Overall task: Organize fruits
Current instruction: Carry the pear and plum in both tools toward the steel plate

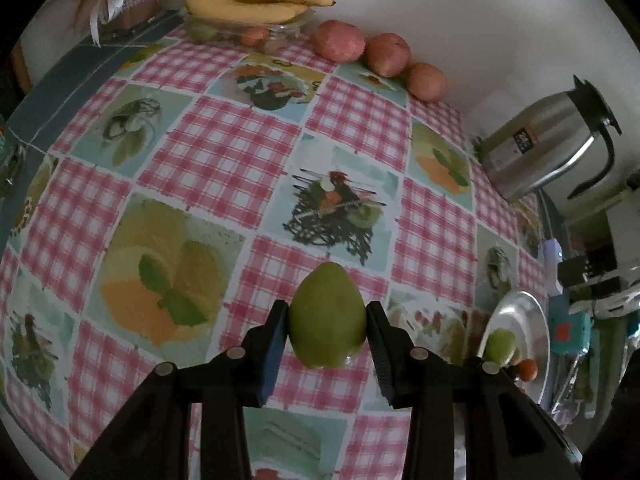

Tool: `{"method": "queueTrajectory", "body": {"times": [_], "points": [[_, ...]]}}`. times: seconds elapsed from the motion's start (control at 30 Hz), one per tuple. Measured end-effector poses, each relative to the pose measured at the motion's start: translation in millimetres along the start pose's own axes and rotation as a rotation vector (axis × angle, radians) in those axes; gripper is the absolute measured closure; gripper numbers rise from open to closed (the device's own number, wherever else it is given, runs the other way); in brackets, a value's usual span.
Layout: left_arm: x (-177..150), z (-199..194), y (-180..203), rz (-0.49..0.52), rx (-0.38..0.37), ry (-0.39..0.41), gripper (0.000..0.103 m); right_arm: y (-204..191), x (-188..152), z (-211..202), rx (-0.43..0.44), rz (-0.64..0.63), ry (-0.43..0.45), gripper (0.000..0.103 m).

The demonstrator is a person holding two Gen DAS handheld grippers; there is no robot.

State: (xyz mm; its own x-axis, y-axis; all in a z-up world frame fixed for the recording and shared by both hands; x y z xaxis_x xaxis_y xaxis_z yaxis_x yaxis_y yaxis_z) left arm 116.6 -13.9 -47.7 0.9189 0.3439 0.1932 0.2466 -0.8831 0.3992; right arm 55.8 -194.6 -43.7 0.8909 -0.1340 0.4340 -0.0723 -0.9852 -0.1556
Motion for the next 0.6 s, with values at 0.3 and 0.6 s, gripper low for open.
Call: {"method": "queueTrajectory", "body": {"times": [0.3,0.6], "points": [[-24.5,-11.1,20.7,0.02,-0.049,0.008,0.061,18.8,-8.2,-5.0,-0.008,0.037,-0.004,0.077],[-48.8,1.8,51.3,0.12,-0.053,-0.046,0.061,74.1,-18.0,-3.0,-0.051,0.178,-0.016,0.077]]}}
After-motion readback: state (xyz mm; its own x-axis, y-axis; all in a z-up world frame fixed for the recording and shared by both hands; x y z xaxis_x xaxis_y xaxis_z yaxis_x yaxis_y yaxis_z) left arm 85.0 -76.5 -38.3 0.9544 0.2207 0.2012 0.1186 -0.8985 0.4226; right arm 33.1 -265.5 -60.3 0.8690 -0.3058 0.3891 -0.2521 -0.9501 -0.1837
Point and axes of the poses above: each gripper's, at about its wrist camera, not at the fingertips, and z roughly the way its jaws point, y to its right, x to its top, the point moved 3 cm from there along z, roughly the way its jaws point, and after that the axes turned 15 degrees about -z, right-handed, at the moved point
